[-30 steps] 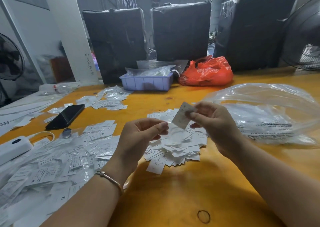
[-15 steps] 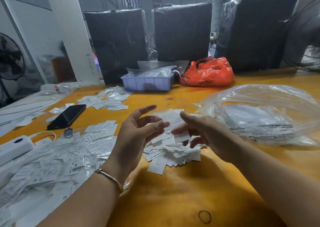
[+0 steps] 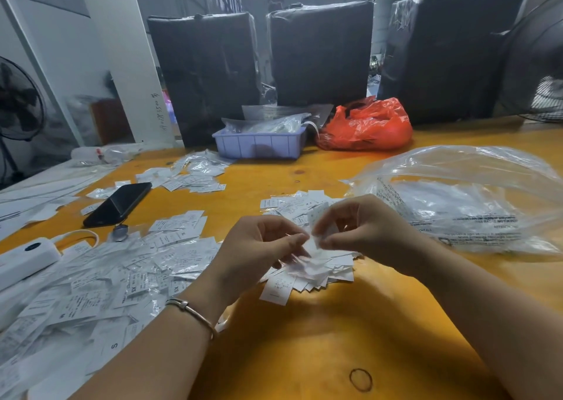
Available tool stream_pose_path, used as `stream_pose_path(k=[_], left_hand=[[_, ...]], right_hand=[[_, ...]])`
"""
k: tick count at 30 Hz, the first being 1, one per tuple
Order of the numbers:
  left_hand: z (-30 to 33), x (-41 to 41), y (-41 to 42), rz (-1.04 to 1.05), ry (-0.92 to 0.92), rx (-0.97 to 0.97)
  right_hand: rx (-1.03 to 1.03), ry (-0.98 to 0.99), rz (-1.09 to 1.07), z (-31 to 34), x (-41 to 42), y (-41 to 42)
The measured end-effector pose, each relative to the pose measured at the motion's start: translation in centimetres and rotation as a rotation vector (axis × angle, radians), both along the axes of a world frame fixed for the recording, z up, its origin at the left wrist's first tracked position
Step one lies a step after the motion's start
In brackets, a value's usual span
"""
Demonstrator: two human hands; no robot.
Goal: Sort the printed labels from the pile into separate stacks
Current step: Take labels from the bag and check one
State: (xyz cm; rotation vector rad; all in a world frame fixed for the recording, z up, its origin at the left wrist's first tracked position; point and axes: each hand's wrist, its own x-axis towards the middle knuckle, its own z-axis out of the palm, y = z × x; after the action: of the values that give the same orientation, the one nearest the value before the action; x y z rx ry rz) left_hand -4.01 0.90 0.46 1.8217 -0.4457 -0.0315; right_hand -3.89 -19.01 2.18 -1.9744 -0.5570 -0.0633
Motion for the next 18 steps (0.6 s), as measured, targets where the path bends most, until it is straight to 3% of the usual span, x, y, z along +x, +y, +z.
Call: stream_pose_path(k=[6,10,18], left_hand=[[0.1,0.0,0.0,0.038,0.000,-0.061],[0.0,0.1,0.0,0.044,-0.047,-0.058],[-0.1,0.1,-0.1,0.022,-0.088,-0.134]], right_hand=[[0.257,0.056,-0.136,0.7,0.1,-0.6],[0.300,-0.018,-0.223,1.0,0.3,-1.0],[0.331,0.024,-0.185,1.1,0.4,-0.7]])
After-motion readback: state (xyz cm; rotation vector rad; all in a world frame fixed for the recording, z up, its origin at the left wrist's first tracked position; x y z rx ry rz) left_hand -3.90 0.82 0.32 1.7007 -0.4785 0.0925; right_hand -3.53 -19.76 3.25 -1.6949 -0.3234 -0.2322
